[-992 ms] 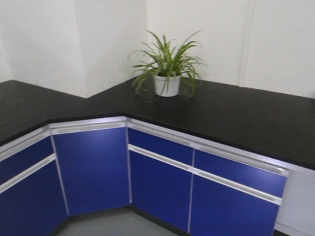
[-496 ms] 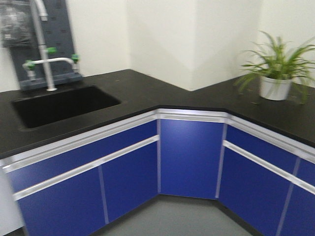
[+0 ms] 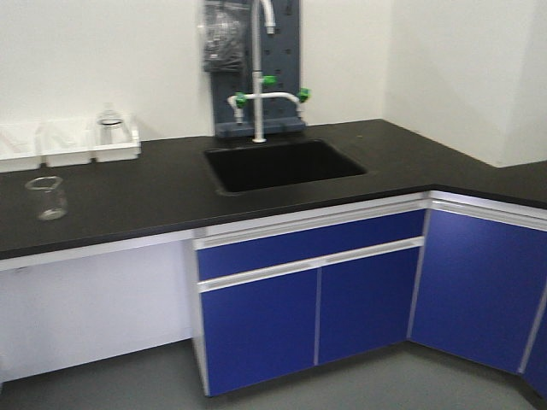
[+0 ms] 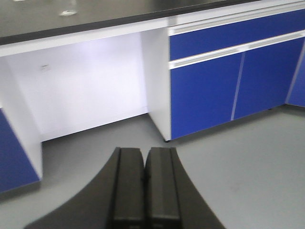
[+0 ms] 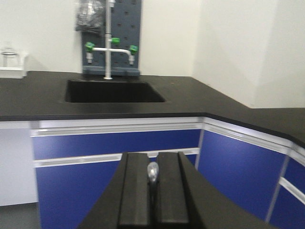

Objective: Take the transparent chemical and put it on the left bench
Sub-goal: 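Drive the base to the bench with white trays, holding the pipette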

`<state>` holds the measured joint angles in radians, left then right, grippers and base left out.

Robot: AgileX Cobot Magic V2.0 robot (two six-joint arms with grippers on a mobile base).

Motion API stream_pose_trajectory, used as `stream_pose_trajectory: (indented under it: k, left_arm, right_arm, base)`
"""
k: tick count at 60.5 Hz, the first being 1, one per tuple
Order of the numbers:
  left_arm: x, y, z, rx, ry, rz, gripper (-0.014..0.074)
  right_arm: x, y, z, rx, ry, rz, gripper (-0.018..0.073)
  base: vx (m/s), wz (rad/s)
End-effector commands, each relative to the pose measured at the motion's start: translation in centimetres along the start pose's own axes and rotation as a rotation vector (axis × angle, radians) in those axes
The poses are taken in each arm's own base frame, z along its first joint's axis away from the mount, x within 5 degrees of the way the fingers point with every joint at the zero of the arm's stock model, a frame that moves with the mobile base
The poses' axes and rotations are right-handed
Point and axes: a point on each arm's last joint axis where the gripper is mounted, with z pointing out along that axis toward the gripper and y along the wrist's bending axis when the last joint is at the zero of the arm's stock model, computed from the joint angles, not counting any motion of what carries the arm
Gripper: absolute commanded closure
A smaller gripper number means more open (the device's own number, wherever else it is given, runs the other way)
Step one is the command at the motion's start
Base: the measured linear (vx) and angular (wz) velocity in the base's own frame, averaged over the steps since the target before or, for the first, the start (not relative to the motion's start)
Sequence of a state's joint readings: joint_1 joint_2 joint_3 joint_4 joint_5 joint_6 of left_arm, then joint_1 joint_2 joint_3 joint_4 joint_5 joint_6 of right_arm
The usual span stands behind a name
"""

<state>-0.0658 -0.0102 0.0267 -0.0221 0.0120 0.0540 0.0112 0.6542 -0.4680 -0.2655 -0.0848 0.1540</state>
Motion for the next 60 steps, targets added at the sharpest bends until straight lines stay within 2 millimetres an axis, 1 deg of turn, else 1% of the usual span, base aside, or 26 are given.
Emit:
stream_pose_trajectory:
  k: [1,31,60]
  left_arm:
    - [-0.28,0.01,-0.13,-0.002,-0.081,-0.009,0.0600]
    - [-0.28,0.01,-0.13,-0.002,-0.081,-0.009,0.0600]
    - [-0.28,0.01,-0.13,-0.002,-0.081,-0.009,0.0600]
  right_arm:
    - [-1.62,-0.04,-0.01,-0.005,-0.101,-0.003,0.0564]
    - [-1.62,-0.04,-0.01,-0.005,-0.101,-0.003,0.0564]
    - [-1.62,-0.04,-0.01,-0.005,-0.101,-0.003,0.0564]
  base:
    - [-0.12,0.50]
    - [-0.07,0.48]
    - [0.11,0.58]
